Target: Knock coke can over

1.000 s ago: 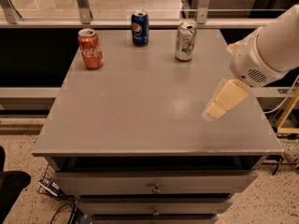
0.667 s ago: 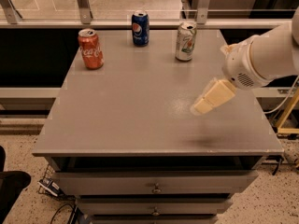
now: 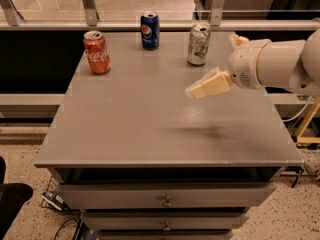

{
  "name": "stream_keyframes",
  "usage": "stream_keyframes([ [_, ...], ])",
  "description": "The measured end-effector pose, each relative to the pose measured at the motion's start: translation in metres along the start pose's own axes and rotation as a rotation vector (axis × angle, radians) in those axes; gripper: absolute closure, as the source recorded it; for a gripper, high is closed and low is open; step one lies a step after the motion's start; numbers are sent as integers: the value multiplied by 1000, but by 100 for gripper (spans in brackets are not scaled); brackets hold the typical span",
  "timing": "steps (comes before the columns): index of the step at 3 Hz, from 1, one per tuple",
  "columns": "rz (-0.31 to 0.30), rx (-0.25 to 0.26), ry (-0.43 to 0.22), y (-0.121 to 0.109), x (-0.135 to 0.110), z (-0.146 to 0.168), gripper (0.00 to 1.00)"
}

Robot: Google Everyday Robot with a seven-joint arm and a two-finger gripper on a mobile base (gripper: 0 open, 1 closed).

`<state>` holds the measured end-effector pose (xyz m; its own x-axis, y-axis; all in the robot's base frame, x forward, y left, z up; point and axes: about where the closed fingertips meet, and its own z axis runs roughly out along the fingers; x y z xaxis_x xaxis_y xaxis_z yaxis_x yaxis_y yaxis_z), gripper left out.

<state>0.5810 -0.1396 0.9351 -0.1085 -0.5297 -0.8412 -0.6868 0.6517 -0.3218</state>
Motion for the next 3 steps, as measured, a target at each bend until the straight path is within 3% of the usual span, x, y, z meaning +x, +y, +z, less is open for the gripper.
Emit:
stream_keyframes([
  [1, 34, 47, -169, -14, -22, 17, 0],
  [3, 50, 24, -203, -10, -29, 31, 0],
])
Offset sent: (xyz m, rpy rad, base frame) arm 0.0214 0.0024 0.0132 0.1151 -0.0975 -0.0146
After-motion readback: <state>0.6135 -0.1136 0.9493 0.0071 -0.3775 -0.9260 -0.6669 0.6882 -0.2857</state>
